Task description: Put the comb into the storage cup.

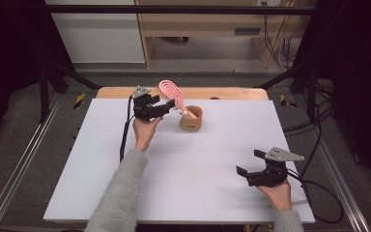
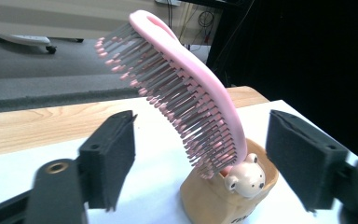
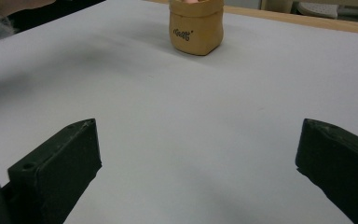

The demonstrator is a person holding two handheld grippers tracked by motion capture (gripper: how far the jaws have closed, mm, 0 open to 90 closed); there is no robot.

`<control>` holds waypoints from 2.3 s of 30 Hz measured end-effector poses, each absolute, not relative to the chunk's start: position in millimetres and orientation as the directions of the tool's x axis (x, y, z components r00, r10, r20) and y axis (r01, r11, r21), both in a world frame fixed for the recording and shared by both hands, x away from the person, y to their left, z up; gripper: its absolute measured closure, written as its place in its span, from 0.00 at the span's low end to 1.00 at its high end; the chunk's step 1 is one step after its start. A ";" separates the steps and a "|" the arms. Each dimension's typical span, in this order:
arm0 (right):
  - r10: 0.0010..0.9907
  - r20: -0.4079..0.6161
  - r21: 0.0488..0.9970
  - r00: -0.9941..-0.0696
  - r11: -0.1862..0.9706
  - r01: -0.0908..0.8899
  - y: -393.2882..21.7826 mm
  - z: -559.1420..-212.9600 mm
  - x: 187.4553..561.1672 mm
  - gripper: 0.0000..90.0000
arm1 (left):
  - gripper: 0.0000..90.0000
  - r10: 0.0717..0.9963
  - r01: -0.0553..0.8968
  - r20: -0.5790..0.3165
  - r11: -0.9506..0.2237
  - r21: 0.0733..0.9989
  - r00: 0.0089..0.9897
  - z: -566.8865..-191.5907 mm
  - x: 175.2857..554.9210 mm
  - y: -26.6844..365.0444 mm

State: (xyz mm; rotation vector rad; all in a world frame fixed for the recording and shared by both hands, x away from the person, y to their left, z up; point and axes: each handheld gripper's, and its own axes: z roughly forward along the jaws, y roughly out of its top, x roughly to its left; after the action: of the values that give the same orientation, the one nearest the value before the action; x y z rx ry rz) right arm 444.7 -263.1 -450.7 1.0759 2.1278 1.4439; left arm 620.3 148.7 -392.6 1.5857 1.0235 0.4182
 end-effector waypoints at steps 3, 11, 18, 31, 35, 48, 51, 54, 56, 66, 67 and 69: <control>0.751 0.122 0.901 -0.649 0.191 0.390 -263.2 -450.6 444.8 0.00 | 0.18 0.786 0.387 -0.251 0.016 0.922 0.565 -390.5 617.2 151.1; 0.752 0.121 0.901 -0.648 0.191 0.390 -263.4 -450.2 444.5 0.00 | 0.06 0.789 0.380 -0.203 -0.041 0.924 0.579 -382.8 607.3 154.7; 0.754 0.117 0.900 -0.647 0.194 0.390 -263.1 -450.5 444.8 0.00 | 0.01 0.779 0.361 -0.163 -0.087 0.928 0.606 -378.9 595.2 159.8; 0.754 0.118 0.898 -0.646 0.197 0.394 -262.2 -450.8 444.9 0.00 | 0.00 0.754 0.356 -0.156 -0.110 0.928 0.638 -377.9 571.2 177.8; 0.754 0.119 0.898 -0.646 0.195 0.393 -262.2 -450.7 444.7 0.00 | 0.00 0.745 0.354 -0.159 -0.109 0.929 0.648 -379.4 562.2 182.5; 0.755 0.114 0.899 -0.646 0.199 0.390 -262.4 -450.9 444.7 0.00 | 0.00 0.709 0.328 -0.147 -0.125 0.936 0.689 -387.4 529.1 199.1; 0.754 0.113 0.899 -0.647 0.200 0.389 -262.2 -451.0 444.7 0.00 | 0.00 0.705 0.326 -0.141 -0.135 0.936 0.695 -390.7 523.1 202.8; 0.754 0.112 0.899 -0.647 0.200 0.389 -262.2 -451.1 444.7 0.00 | 0.00 0.704 0.327 -0.132 -0.150 0.933 0.698 -394.6 517.4 207.3; 0.755 0.115 0.900 -0.646 0.197 0.390 -261.9 -451.2 444.7 0.00 | 0.00 0.704 0.328 -0.127 -0.157 0.932 0.699 -397.2 513.8 210.8; 0.755 0.111 0.897 -0.646 0.204 0.392 -261.7 -451.6 444.8 0.00 | 0.01 0.712 0.346 -0.124 -0.175 0.922 0.691 -410.9 497.1 231.2; 0.755 0.112 0.897 -0.646 0.203 0.392 -261.7 -451.6 444.8 0.00 | 0.01 0.714 0.348 -0.122 -0.179 0.920 0.689 -413.0 495.8 233.1; 0.756 0.116 0.897 -0.644 0.198 0.395 -261.7 -451.5 444.6 0.00 | 0.01 0.719 0.354 -0.121 -0.184 0.917 0.685 -417.2 493.2 237.0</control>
State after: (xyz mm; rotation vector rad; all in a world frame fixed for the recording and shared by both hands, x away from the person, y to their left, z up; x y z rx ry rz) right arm 444.6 -261.7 -451.5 1.0801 2.1293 1.4273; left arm 493.2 237.0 -417.2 1.7906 0.8543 0.4109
